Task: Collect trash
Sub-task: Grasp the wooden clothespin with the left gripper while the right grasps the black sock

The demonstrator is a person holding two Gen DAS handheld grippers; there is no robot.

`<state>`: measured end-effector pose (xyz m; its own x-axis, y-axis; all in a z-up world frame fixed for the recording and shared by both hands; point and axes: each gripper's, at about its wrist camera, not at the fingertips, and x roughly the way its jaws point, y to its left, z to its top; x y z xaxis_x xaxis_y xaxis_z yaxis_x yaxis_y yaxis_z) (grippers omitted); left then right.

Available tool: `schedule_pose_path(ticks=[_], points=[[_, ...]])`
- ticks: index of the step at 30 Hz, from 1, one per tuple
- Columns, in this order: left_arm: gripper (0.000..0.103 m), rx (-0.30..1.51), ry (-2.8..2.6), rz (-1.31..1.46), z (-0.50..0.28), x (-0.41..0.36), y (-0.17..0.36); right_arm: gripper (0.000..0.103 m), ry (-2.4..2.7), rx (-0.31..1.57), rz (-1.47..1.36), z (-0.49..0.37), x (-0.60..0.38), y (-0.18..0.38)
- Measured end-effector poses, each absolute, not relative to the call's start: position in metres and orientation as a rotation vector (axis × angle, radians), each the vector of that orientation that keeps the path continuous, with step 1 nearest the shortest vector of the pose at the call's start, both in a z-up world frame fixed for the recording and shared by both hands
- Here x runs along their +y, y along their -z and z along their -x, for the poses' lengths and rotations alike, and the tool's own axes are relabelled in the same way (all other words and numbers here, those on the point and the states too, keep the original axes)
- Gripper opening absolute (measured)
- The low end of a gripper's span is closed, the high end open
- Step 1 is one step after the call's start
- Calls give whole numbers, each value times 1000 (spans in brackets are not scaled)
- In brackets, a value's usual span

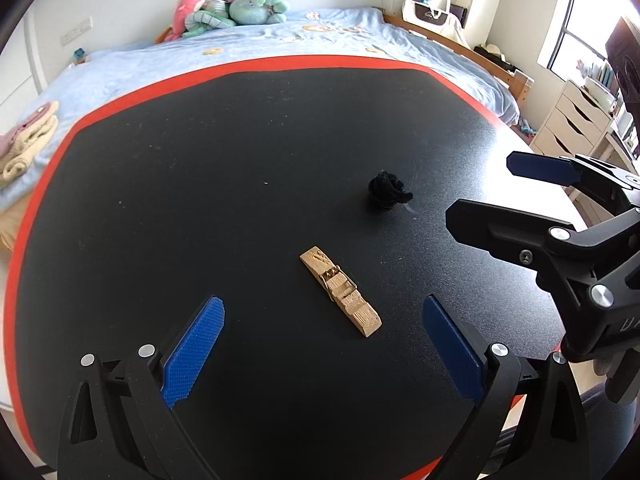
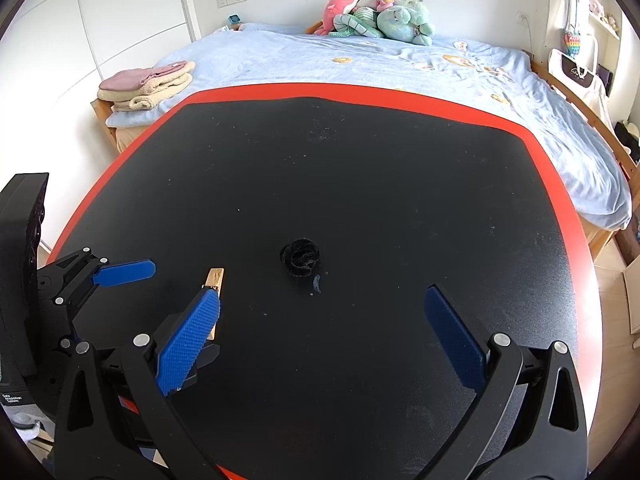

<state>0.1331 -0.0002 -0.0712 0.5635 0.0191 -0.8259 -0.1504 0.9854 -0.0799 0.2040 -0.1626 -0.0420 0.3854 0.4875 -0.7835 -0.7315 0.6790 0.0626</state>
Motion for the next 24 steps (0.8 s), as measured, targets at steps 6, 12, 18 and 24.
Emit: schedule_pose_path(ticks=[6, 12, 18, 24], points=[[95, 964, -144, 138, -134, 3, 76, 100, -791, 894, 332, -211, -151, 54], [88, 952, -190, 102, -131, 8, 79, 100, -785, 904, 348, -218, -137, 62], [69, 947, -187, 92, -127, 23, 75, 100, -794, 907, 366, -223, -123, 68], [48, 940, -153, 84, -128, 28, 72, 75, -802, 910, 388, -222, -117, 75]])
